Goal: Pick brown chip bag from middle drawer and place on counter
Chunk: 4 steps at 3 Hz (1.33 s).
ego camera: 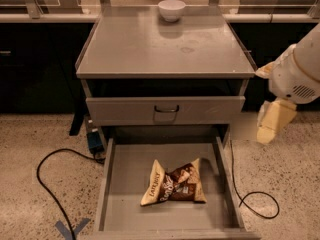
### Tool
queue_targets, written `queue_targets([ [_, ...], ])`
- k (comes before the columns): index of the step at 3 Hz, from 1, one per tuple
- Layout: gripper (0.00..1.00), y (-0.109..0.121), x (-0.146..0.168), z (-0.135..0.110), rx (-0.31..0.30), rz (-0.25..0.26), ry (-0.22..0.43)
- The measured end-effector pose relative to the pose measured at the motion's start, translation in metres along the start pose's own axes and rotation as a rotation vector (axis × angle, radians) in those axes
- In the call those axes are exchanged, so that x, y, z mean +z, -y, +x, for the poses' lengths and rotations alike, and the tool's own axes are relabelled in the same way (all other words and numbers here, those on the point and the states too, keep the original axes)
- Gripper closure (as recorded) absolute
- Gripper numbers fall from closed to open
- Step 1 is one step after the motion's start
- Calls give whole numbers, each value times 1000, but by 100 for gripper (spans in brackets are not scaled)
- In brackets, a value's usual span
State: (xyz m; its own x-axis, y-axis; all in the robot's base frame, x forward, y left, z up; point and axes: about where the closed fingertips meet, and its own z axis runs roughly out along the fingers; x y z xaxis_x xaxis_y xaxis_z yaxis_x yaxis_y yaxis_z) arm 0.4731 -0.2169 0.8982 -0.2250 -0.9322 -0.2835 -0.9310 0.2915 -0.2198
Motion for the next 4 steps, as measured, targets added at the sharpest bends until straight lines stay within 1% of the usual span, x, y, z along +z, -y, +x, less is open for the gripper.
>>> queue_targets([
  [1, 0, 11, 72, 15, 43, -18, 63],
  [2, 0, 14, 123, 34, 110, -48, 139],
  [3, 0, 6, 155, 49, 175, -72, 215],
  [4, 0, -17, 175, 44, 173, -137, 268],
])
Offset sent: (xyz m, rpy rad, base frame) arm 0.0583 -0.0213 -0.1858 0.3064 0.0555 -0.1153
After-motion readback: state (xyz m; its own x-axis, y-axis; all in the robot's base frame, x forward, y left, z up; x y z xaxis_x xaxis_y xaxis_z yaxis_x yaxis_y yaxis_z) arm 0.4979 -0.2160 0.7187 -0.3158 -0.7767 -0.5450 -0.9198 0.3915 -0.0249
